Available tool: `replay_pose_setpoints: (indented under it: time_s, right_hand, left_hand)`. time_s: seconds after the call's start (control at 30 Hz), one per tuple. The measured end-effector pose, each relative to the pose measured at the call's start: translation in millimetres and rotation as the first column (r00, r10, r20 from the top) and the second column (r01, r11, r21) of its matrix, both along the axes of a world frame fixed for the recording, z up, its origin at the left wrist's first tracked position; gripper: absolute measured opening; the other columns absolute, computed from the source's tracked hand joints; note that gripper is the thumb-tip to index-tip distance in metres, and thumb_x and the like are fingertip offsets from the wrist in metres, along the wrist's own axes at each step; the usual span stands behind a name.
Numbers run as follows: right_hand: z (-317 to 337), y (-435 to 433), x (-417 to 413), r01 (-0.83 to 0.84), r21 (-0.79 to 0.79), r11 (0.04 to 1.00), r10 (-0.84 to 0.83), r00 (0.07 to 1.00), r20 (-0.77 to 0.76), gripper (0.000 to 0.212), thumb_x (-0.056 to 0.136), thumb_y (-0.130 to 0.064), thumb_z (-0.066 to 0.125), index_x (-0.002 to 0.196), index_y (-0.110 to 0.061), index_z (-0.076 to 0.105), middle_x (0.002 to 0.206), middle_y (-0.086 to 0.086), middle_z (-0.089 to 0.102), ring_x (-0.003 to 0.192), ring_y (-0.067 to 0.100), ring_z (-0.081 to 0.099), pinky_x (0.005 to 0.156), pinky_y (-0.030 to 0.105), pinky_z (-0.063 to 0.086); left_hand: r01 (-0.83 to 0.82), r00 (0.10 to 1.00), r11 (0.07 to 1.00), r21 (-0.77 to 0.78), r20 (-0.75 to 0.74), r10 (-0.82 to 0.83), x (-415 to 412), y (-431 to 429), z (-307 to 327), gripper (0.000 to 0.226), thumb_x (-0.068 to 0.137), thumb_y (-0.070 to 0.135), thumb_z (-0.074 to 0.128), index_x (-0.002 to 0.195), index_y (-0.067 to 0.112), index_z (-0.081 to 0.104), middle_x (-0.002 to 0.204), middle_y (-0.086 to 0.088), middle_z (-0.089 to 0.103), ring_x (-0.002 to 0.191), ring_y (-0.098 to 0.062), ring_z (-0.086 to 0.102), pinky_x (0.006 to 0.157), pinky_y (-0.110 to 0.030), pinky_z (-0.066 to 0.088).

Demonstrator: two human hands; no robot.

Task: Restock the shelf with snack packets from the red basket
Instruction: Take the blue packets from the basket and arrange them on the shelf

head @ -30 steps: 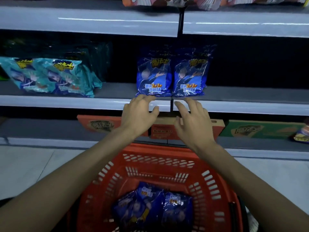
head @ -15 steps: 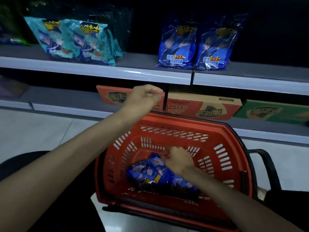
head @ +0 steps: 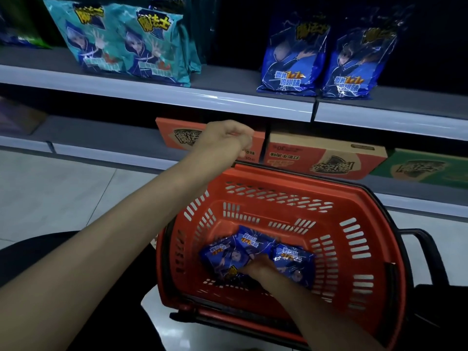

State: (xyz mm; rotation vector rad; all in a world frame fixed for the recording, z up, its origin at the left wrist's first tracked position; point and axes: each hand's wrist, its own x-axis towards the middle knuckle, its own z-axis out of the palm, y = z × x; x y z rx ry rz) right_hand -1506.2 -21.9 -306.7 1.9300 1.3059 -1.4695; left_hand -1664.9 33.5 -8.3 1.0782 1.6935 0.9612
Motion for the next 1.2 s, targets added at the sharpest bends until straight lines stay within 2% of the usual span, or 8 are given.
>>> replay_pose_setpoints:
  time_s: [0.1, 0.23, 0.3, 0.43, 0.57, 0.8, 1.07, 1.2]
  right_hand:
    - [7, 3, 4, 0.207, -0.033, 0.978, -0.209, 0.975, -0.07, 0.042, 0.101, -0.025, 0.065, 0.135, -0.003, 0.056, 0.127, 0.007, 0.062, 0.122, 0.022, 0.061, 0.098, 0.029, 0.051]
    - [19, 9, 15, 0.32, -0.075, 0.944, -0.327, 0.94, -0.095, 0.069, 0.09, -0.023, 0.081, 0.146, -0.001, 0.047, 0.147, 0.013, 0.054, 0.129, 0.029, 0.057, 0.101, 0.035, 0.054]
    - [30, 15, 19, 0.35, -0.118, 0.929, -0.365, 0.921, -0.137, 0.056, 0.089, -0.013, 0.081, 0.136, -0.005, 0.053, 0.144, 0.013, 0.054, 0.124, 0.028, 0.056, 0.092, 0.035, 0.056]
    - [56, 34, 32, 0.414, -0.205, 0.887, -0.456, 0.855, -0.246, 0.033, 0.095, 0.001, 0.068, 0.124, -0.006, 0.055, 0.149, 0.019, 0.048, 0.123, 0.031, 0.056, 0.098, 0.046, 0.058]
    - [93, 53, 54, 0.357, -0.113, 0.927, -0.374, 0.863, -0.34, 0.042, 0.094, 0.004, 0.068, 0.131, -0.01, 0.056, 0.131, 0.012, 0.059, 0.108, 0.025, 0.064, 0.094, 0.042, 0.061]
    - [175, 79, 102, 0.094, 0.263, 0.96, -0.005, 0.947, -0.321, 0.023, 0.092, 0.0, 0.073, 0.098, -0.015, 0.056, 0.095, 0.008, 0.063, 0.073, 0.018, 0.065, 0.067, 0.028, 0.061]
    - [268, 77, 154, 0.195, 0.424, 0.884, 0.056, 0.857, -0.512, 0.025, 0.09, -0.004, 0.077, 0.109, -0.006, 0.061, 0.092, 0.029, 0.075, 0.068, 0.028, 0.071, 0.056, 0.029, 0.056]
    - [295, 65, 169, 0.331, 0.344, 0.879, -0.017, 0.742, -0.67, 0.024, 0.091, -0.01, 0.074, 0.114, -0.01, 0.065, 0.104, 0.021, 0.078, 0.091, 0.035, 0.076, 0.07, 0.028, 0.061]
  left_hand:
    - [-0.005, 1.0, 1.0, 0.004, -0.012, 0.005, 0, 0, 0, 0.02, 0.102, 0.019, 0.058, 0.115, 0.024, 0.073, 0.11, -0.003, 0.077, 0.106, -0.016, 0.072, 0.095, -0.031, 0.056]
    - [0.01, 1.0, 1.0, 0.005, -0.018, -0.01, 3, -2, -2, 0.02, 0.102, 0.019, 0.058, 0.117, 0.023, 0.072, 0.112, -0.003, 0.075, 0.106, -0.016, 0.071, 0.095, -0.03, 0.055]
    - [0.013, 1.0, 1.0, 0.003, -0.023, -0.012, 5, -3, -4, 0.02, 0.102, 0.019, 0.058, 0.117, 0.023, 0.072, 0.112, -0.002, 0.075, 0.105, -0.015, 0.071, 0.094, -0.028, 0.054]
    - [0.019, 1.0, 1.0, 0.005, -0.022, -0.019, 9, -6, -5, 0.02, 0.102, 0.018, 0.058, 0.117, 0.022, 0.072, 0.113, -0.001, 0.074, 0.103, -0.013, 0.071, 0.088, -0.025, 0.054]
    - [0.014, 0.999, 1.0, 0.017, -0.035, -0.014, 13, -6, -7, 0.021, 0.103, 0.017, 0.058, 0.118, 0.021, 0.072, 0.113, -0.003, 0.075, 0.106, -0.017, 0.071, 0.087, -0.025, 0.053]
    - [0.021, 0.998, 1.0, 0.023, -0.059, -0.02, 26, -5, -14, 0.02, 0.103, 0.017, 0.058, 0.117, 0.018, 0.073, 0.111, -0.005, 0.075, 0.104, -0.02, 0.071, 0.075, -0.023, 0.049]
    - [0.104, 0.991, 0.993, -0.046, -0.08, -0.108, 50, -4, -29, 0.026, 0.096, 0.024, 0.073, 0.121, 0.018, 0.069, 0.098, 0.002, 0.07, 0.107, -0.02, 0.069, 0.089, -0.028, 0.047]
    - [0.157, 0.987, 0.983, -0.092, 0.003, -0.158, 58, -1, -36, 0.059, 0.086, 0.038, 0.083, 0.138, 0.022, 0.059, 0.123, -0.001, 0.067, 0.111, -0.015, 0.068, 0.091, -0.027, 0.054]
